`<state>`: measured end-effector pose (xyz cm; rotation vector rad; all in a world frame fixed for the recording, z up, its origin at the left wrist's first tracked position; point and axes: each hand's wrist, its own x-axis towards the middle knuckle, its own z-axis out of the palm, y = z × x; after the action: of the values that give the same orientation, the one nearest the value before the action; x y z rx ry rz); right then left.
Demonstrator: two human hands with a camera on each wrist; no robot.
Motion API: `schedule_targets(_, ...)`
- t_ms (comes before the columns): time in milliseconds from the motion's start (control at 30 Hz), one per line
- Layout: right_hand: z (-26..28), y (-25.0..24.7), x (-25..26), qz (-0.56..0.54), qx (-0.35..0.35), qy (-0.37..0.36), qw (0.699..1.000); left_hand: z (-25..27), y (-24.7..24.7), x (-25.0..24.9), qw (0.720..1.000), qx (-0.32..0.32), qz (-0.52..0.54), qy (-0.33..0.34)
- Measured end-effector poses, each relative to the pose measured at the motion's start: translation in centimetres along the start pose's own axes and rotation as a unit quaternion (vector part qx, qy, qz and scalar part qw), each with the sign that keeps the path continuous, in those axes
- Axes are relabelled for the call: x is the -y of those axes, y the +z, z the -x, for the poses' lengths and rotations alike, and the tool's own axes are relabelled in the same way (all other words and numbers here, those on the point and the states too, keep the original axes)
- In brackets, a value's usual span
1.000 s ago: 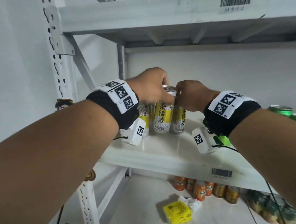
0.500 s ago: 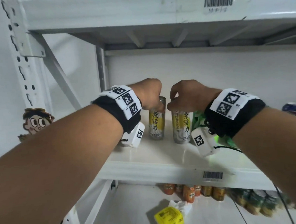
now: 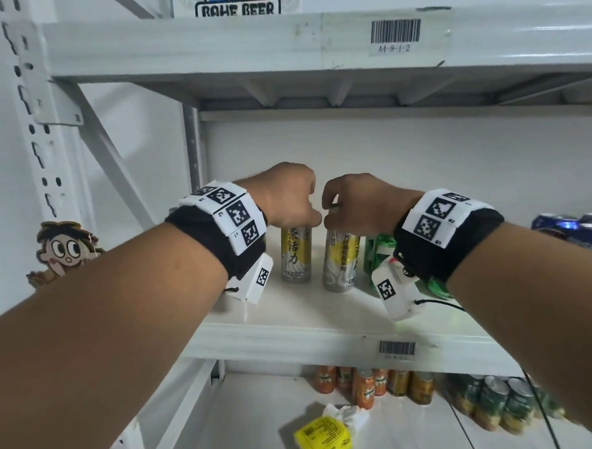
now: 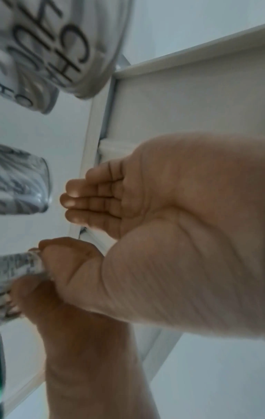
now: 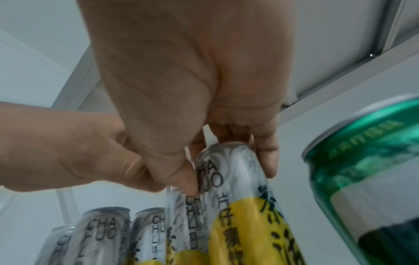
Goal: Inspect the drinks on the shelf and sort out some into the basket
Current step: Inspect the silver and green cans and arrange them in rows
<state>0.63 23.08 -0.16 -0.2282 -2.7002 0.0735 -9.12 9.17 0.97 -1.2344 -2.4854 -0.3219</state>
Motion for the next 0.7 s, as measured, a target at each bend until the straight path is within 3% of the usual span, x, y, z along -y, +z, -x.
schedule_targets(100, 0.3, -0.7, -0.2, -0.045, -0.047, -0.007, 0.998, 1.0, -0.4, -1.0, 0.998, -0.007, 0.059, -0.011)
schedule_targets(300, 3.5, -3.4, -0.8, -0.164, -0.136, -0.018, 0.977, 3.3, 1.1, -4.0, 0.985, 0.079, 0.151, -0.024)
schedule_targets(500, 9.1, -4.5, -4.1, -0.274, -0.156, 0.014, 0.949, 5.2, 2.6, -9.9, 0.951, 0.035, 0.307, -0.019)
schedule_targets(700, 14.7, -2.9, -8.5, -0.43, -0.116, 0.1, 0.89, 6.2, 6.7, -15.2, 0.897, 0.037, 0.44, -0.025)
